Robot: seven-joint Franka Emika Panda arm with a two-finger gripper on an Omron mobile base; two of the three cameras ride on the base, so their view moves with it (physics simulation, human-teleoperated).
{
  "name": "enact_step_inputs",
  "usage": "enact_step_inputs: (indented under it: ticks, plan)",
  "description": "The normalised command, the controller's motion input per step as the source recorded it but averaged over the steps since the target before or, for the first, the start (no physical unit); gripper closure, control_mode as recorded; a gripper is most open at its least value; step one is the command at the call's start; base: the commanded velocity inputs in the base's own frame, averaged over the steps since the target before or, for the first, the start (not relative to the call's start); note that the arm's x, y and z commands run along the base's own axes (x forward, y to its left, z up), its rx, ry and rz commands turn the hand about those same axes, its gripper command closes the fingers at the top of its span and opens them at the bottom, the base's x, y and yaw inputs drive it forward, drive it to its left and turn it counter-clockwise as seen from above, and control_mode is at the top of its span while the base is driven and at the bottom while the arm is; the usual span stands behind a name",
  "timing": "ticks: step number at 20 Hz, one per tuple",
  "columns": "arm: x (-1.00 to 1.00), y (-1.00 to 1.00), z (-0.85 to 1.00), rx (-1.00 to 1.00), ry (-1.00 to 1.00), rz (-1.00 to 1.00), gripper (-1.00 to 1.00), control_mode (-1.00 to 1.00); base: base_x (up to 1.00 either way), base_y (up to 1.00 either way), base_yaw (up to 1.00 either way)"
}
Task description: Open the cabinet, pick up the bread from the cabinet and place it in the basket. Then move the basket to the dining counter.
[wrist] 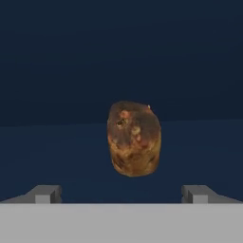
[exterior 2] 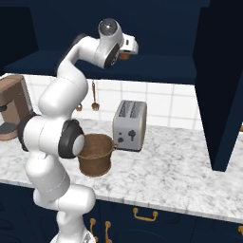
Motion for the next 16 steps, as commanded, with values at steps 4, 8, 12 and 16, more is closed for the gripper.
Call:
enact_step_inputs:
  ticks: [4, 8, 12, 16]
  plan:
    - [0.34, 0.0, -0.1, 0.0, 0.0, 0.0, -1.0, -1.0, 0.0, 0.0, 0.0]
    - [0.41, 0.0, -0.03, 0.0, 0.0, 0.0, -1.0, -1.0, 0.0, 0.0, 0.0]
    - [0.42, 0.0, -0.04, 0.0, 0.02, 0.0, -1.0, -1.0, 0.0, 0.0, 0.0]
    - [0.33, -0.01, -0.01, 0.0, 0.05, 0.0, -1.0, -1.0, 0.0, 0.0, 0.0]
